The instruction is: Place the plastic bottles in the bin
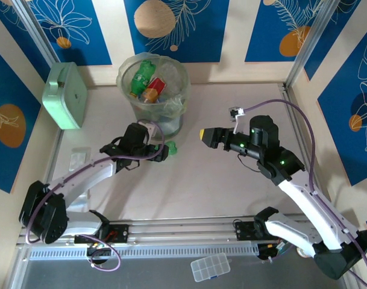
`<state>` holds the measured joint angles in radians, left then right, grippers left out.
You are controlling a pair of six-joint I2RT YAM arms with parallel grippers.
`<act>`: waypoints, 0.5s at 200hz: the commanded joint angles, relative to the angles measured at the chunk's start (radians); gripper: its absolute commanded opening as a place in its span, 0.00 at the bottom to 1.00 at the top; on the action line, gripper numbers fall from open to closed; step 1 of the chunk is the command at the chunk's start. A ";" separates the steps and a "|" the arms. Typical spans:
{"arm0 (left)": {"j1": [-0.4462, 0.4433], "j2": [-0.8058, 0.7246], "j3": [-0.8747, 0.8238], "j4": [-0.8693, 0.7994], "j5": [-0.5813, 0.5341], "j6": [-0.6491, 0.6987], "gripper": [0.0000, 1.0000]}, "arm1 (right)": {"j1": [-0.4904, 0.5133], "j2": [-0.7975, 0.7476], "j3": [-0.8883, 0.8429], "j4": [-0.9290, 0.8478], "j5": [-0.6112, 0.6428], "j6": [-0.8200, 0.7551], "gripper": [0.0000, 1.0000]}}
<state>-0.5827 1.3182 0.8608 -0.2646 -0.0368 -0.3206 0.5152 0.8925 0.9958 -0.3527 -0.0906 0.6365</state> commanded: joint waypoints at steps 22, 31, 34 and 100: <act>-0.008 0.106 -0.045 0.245 -0.131 -0.046 0.99 | -0.059 -0.068 -0.047 0.006 -0.061 0.014 0.87; -0.008 0.128 -0.057 0.285 -0.123 -0.047 0.99 | -0.071 -0.073 -0.054 0.006 -0.070 0.017 0.87; -0.008 0.137 -0.059 0.297 -0.119 -0.047 0.99 | -0.074 -0.076 -0.057 0.007 -0.074 0.018 0.87; -0.017 0.238 -0.069 0.323 -0.041 -0.045 0.99 | -0.132 -0.097 -0.088 0.021 -0.130 0.031 0.87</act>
<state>-0.5846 1.5452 0.8024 0.0288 -0.1154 -0.3523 0.4004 0.8207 0.9222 -0.3523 -0.1818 0.6594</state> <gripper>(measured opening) 0.997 0.870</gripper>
